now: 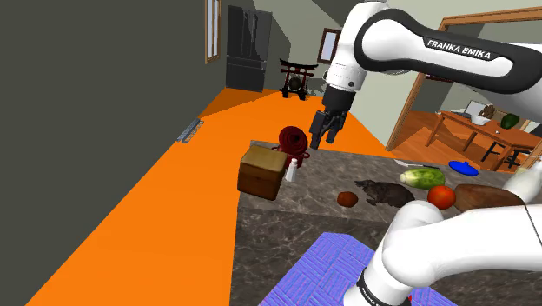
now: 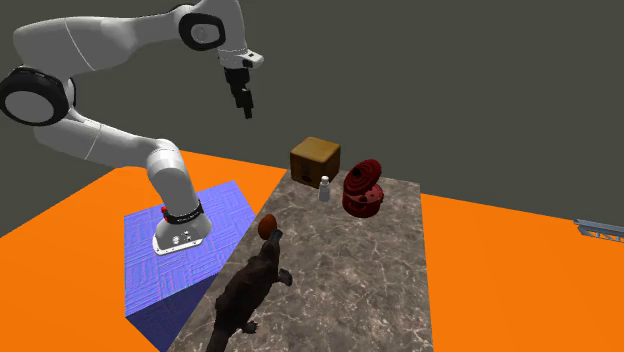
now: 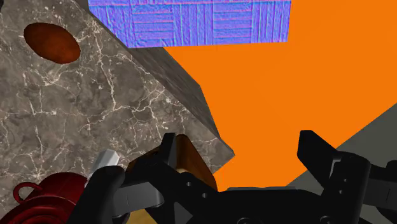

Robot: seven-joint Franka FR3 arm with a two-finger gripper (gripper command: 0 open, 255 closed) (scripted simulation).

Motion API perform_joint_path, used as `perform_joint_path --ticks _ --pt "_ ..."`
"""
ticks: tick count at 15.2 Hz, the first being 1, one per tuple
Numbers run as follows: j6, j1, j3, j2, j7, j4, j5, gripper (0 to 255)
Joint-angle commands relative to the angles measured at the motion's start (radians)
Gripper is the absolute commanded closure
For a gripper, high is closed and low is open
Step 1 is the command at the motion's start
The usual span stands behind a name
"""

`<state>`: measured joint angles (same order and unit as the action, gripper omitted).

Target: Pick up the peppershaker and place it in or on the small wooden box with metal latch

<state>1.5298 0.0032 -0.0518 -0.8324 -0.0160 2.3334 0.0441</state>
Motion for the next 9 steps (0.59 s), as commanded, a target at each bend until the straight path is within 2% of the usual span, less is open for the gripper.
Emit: perform_joint_path --ticks 1,9 --pt "0.000 0.000 0.000 0.000 0.000 0.000 0.000 0" --pt "0.230 -0.056 -0.045 0.192 0.004 0.042 -0.065 0"
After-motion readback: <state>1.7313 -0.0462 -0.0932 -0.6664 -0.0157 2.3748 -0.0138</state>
